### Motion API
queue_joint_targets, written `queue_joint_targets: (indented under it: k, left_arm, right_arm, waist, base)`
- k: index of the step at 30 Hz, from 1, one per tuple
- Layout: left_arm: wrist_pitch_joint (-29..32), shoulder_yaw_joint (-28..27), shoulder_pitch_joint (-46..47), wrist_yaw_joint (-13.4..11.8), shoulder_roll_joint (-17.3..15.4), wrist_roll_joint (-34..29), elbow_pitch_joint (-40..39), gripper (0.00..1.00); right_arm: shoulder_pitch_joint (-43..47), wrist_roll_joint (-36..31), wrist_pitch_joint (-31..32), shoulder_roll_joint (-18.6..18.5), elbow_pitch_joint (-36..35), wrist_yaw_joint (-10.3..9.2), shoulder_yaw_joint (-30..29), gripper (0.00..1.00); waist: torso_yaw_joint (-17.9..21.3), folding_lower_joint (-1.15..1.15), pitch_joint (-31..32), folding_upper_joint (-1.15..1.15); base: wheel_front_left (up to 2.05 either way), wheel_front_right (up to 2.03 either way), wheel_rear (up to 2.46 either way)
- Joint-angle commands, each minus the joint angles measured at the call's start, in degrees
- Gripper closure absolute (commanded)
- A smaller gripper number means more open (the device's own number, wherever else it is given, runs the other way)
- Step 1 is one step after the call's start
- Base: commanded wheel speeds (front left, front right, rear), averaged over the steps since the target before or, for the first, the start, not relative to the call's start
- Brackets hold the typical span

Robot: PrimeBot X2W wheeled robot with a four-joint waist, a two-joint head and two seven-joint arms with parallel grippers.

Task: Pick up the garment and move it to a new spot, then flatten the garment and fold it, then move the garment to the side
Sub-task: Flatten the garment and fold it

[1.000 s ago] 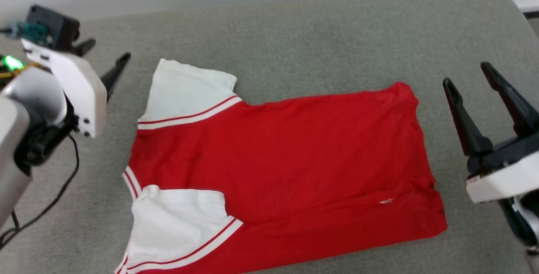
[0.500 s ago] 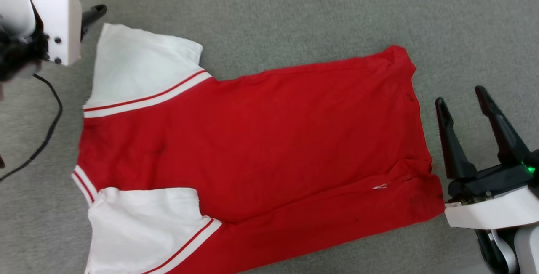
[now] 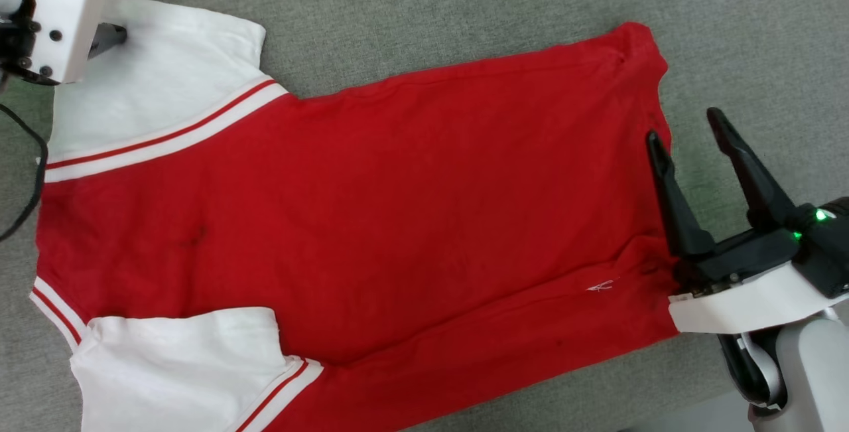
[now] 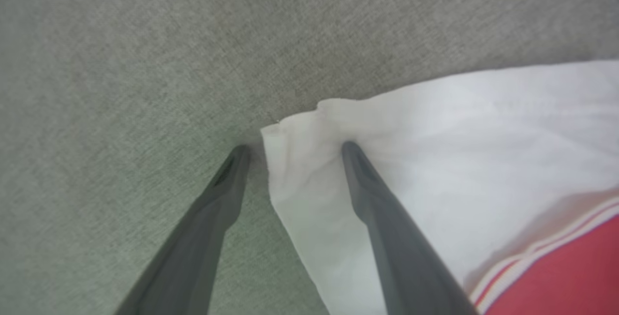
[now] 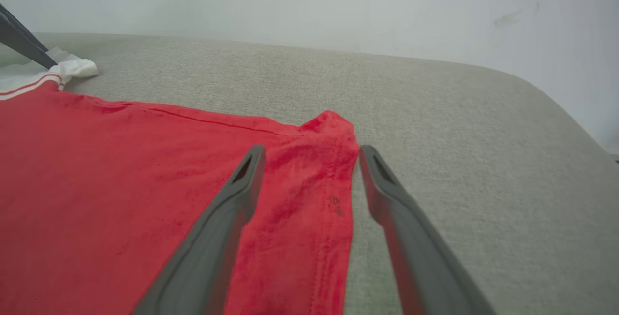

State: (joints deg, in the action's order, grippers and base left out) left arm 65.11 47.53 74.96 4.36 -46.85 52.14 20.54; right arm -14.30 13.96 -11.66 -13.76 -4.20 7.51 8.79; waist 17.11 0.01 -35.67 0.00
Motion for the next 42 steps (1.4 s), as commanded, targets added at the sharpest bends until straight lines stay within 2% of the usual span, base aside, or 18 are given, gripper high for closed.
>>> queue_joint_targets:
  k: [1,2,3,10,13,17,20,23,32,35,37,42]
  left_arm:
    - [0.38,1.27,-2.11,0.31,0.75,0.62,0.86,0.07]
    - [0.08,1.29,-2.32,0.37,0.98,0.71,0.91,0.75]
    - [-0.01,1.47,-2.57,0.63,1.22,0.91,0.97,1.00]
    - [-3.24,1.34,-2.25,1.78,1.20,0.94,0.80,1.00]
    - [-4.99,2.04,-2.61,2.35,1.27,0.63,-0.36,1.00]
    - [-6.86,3.01,-3.79,2.71,1.31,1.28,-2.45,1.00]
    - [-7.92,3.72,-4.66,2.93,1.50,1.80,-4.39,1.00]
    - [-8.89,4.56,-5.36,2.97,1.84,2.32,-6.53,1.00]
    - [-10.68,6.92,-4.60,3.06,1.92,1.92,-11.87,1.00]
    - [-10.95,7.55,-3.72,3.07,1.97,1.67,-12.93,1.00]
    - [-11.33,8.08,-3.06,3.06,2.02,1.43,-13.31,1.00]
    - [-11.86,9.17,-1.38,3.07,2.45,1.80,-14.03,1.00]
  right_arm:
    - [-0.82,-0.11,-0.43,0.23,0.35,-0.05,0.26,0.00]
    - [-1.21,-0.11,-0.48,0.06,0.56,-0.06,0.16,0.00]
    - [-1.53,-0.17,-0.58,-0.14,0.81,-0.05,-0.01,0.00]
    - [-4.55,-1.18,0.69,-2.59,0.81,-0.06,-2.12,0.00]
    - [-7.37,-1.45,3.03,-5.60,-0.02,-0.05,-2.08,0.00]
    - [-12.16,-1.38,8.04,-11.39,-1.64,-0.06,-0.34,0.00]
    - [-15.91,0.98,15.43,-16.23,-1.32,-0.06,2.46,0.00]
    - [-20.00,5.89,25.64,-21.44,0.05,-0.06,6.46,0.00]
    - [-31.47,25.54,58.29,-32.72,6.74,-0.07,20.77,0.00]
    - [-35.22,29.07,64.09,-33.19,8.79,-0.06,23.43,0.00]
    - [-36.83,30.73,66.50,-32.04,10.57,-0.06,24.71,0.00]
    - [-40.70,31.82,68.48,-29.27,15.83,-0.05,26.81,0.00]
  waist:
    - [0.11,-0.01,-0.49,0.00]
    - [0.02,-0.01,-0.51,0.00]
    - [-0.11,-0.01,-0.36,0.00]
    - [-1.68,-0.01,3.90,0.00]
    - [-2.68,-0.01,6.35,0.00]
    - [-4.43,-0.01,8.86,0.00]
    - [-5.89,-0.01,9.98,0.00]
    - [-7.31,-0.01,10.54,0.00]
    - [-10.24,-0.01,9.31,0.00]
    - [-11.19,-0.01,8.01,0.00]
    - [-11.83,-0.01,7.11,0.00]
    - [-13.35,-0.01,4.93,0.00]
  base:
    - [0.00,0.00,0.00]
    - [0.00,0.00,0.00]
    - [0.00,0.00,0.00]
    - [0.00,0.00,0.00]
    - [0.00,0.00,0.00]
    - [0.00,0.00,0.00]
    - [0.00,0.00,0.00]
    - [0.00,0.00,0.00]
    - [0.00,0.00,0.00]
    - [0.00,0.00,0.00]
    - [0.00,0.00,0.00]
    - [0.00,0.00,0.00]
